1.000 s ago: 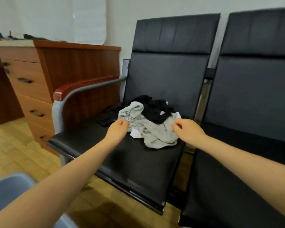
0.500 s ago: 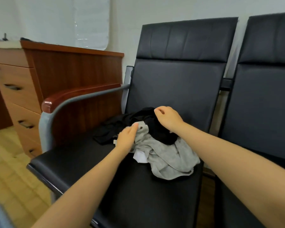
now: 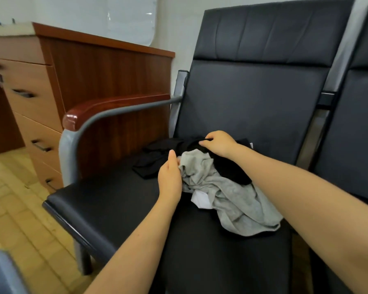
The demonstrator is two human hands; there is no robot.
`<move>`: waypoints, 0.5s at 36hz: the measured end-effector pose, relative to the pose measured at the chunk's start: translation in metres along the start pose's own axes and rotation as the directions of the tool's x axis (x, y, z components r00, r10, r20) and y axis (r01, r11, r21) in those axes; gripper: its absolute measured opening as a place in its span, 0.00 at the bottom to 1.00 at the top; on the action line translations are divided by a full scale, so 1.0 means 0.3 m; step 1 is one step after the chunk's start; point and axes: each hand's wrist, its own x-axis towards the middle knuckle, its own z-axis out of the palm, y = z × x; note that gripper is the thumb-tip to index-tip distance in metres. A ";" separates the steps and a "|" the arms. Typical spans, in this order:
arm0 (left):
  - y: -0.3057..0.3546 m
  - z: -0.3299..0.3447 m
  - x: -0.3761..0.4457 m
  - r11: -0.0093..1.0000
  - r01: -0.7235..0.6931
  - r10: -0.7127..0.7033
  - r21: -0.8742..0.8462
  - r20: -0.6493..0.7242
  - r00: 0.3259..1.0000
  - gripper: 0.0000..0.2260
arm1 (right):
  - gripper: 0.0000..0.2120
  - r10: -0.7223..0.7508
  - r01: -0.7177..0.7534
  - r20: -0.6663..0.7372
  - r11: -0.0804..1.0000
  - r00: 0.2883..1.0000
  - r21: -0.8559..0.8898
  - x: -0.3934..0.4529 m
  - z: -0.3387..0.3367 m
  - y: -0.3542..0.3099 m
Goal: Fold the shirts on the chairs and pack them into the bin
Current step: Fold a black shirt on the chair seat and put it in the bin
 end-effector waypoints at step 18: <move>0.242 0.050 -0.068 0.945 -0.117 0.098 0.305 0.077 0.992 0.17 | 0.05 0.251 0.173 -0.253 0.303 0.934 0.937 -0.319 -0.789 -0.175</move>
